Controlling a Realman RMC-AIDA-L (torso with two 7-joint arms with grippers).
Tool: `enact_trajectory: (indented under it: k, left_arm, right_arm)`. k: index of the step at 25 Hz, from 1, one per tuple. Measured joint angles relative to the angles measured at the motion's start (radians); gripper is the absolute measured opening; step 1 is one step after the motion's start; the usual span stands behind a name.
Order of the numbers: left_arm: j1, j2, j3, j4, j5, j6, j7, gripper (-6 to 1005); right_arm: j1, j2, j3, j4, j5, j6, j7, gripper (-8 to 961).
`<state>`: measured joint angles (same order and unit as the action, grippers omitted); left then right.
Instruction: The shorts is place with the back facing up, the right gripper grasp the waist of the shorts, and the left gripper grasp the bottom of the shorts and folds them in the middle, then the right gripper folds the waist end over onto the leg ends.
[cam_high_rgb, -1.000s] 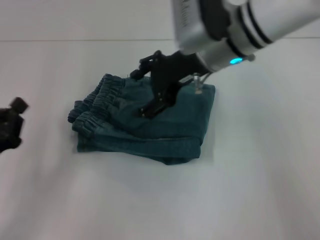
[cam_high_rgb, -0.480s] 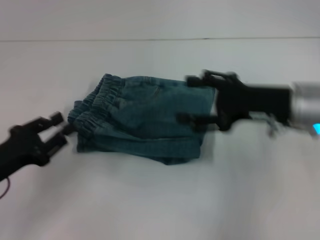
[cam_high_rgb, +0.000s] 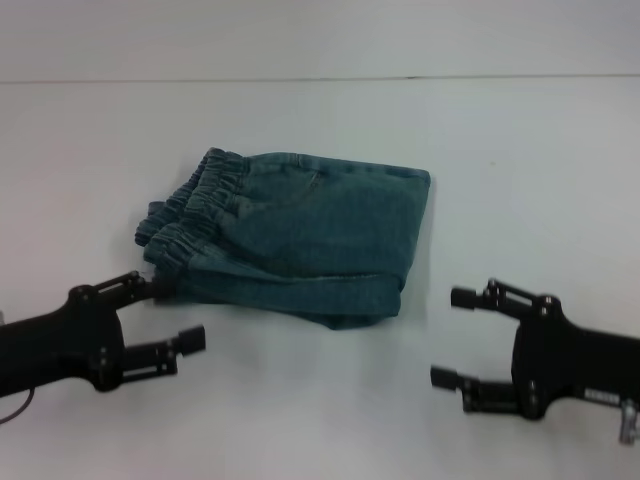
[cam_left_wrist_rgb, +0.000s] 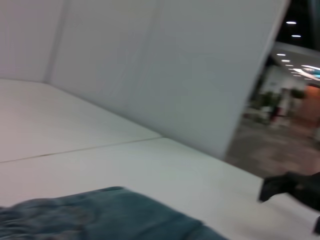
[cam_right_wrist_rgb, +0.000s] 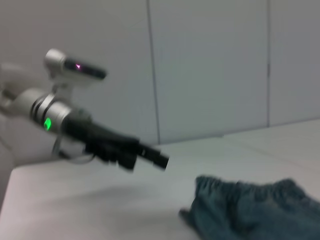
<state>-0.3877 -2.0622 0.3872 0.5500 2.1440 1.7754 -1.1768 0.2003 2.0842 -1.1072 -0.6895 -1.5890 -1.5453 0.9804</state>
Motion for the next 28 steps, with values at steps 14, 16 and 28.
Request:
enact_trajectory:
  k: [14, 16, 28]
  left_arm:
    - [0.002, 0.004, -0.001, 0.019, 0.093, 0.08, -0.024, 938]
    - [0.004, 0.004, -0.004, 0.023, 0.102, 0.078, -0.024, 938]
    - [0.004, 0.003, -0.002, 0.034, 0.111, 0.061, -0.032, 939]
  right_arm:
    - [-0.015, 0.0, 0.202, 0.011, -0.219, -0.146, -0.005, 919]
    - [-0.015, 0.001, 0.211, 0.015, -0.229, -0.145, -0.009, 919]
    - [0.001, 0.004, 0.22, 0.055, -0.227, -0.132, -0.06, 919]
